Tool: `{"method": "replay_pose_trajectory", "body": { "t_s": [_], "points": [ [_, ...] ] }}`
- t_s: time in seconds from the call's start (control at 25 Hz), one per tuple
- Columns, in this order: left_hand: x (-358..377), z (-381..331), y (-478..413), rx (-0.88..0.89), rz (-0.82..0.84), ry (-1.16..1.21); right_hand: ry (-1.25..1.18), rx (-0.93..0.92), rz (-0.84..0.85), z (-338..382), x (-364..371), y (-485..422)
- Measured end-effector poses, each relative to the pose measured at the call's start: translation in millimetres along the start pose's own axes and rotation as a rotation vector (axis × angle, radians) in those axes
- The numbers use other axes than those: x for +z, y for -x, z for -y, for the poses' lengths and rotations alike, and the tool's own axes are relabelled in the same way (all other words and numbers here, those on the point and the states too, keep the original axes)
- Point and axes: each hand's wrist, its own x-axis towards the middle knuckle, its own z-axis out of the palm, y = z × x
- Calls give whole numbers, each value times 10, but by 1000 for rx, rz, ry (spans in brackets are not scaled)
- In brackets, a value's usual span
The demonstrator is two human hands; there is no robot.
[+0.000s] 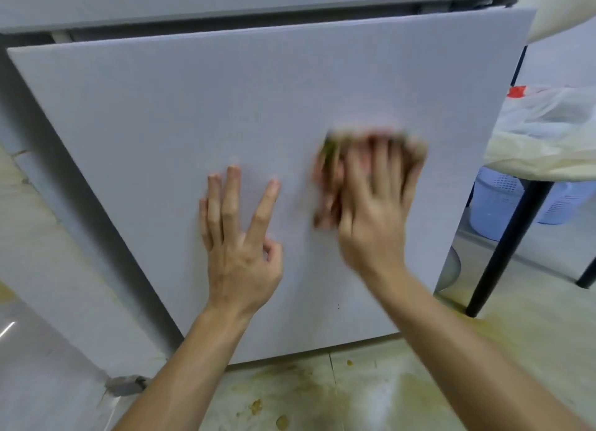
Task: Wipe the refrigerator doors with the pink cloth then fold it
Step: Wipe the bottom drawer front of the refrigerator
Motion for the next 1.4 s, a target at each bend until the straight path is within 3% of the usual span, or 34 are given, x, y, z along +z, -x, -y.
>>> {"method": "replay_pose_trajectory", "body": {
  "t_s": [0.12,0.24,0.36,0.56,0.68,0.76,1.0,1.12,1.32,1.4],
  "points": [
    [-13,-163,-132,-10,10,-6,-152,111,-257,59,-141,-1108],
    [-33,-267,-228,-26,0,18,-67,28,-255,-49,-34,-884],
    [11,-275,-274,-32,-9,38,-10,-73,-131,-298,141,-31],
    [137,-356,-197,-27,16,5,102,-194,248,-778,207,1499],
    [204,-389,-179,-37,7,-12,148,-207,304,-893,141,1617],
    [233,-409,-163,-35,0,-20,120,-198,261,-837,101,1299],
    [325,-513,-182,14,-19,-35,-20,-10,-210,-570,-116,-641],
    [351,-556,-233,23,-31,-44,-20,-25,-266,-614,-1,-419],
    [405,-617,-240,12,-56,-52,87,-121,193,-1119,168,1640],
    [430,-610,-244,14,-50,-59,137,-122,311,-1325,76,2020]
  ]
}}
